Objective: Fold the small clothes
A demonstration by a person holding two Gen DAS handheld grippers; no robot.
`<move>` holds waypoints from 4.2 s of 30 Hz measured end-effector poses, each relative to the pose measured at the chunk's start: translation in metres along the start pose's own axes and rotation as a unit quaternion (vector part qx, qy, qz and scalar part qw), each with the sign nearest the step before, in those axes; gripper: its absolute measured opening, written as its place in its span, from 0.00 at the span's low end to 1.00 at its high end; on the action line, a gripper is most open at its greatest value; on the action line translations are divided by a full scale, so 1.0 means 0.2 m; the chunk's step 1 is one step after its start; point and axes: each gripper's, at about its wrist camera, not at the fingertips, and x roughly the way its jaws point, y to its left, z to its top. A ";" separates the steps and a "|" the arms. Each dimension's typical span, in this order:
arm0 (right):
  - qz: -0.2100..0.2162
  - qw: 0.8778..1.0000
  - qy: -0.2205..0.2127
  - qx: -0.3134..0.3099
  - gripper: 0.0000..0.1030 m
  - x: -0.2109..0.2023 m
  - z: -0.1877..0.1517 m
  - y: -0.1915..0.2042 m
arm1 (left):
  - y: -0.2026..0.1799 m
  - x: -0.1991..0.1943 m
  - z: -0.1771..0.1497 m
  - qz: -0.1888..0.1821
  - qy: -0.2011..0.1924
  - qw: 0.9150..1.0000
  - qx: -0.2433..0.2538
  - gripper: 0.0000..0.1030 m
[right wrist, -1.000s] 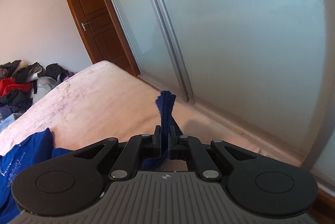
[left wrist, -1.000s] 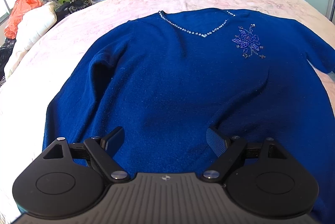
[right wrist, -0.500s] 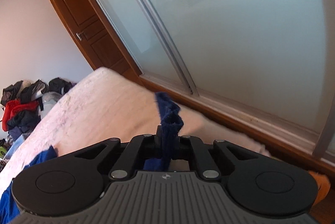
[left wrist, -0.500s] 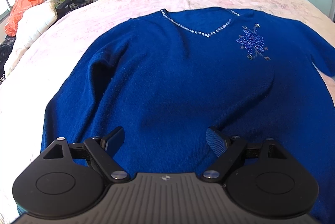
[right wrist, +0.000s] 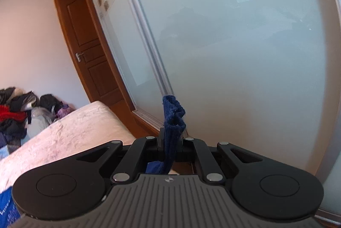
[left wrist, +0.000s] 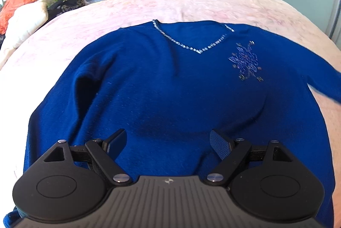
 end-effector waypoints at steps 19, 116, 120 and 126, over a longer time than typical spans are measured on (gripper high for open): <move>0.137 0.987 0.046 -0.068 0.10 -0.10 -0.16 0.57 | 0.04 0.02 -0.02 0.011 0.008 1.000 -0.009 0.83; 0.395 0.845 0.158 -0.324 0.11 -0.30 -0.77 2.52 | 0.32 -0.01 -0.10 0.050 0.015 0.997 -0.050 0.83; 0.402 0.841 0.163 -0.324 0.11 -0.32 -0.80 2.56 | 0.34 -0.04 -0.10 0.056 0.010 0.997 -0.049 0.83; 0.412 0.833 0.175 -0.325 0.11 -0.33 -0.85 2.62 | 0.38 -0.06 -0.10 0.064 0.006 0.996 -0.061 0.83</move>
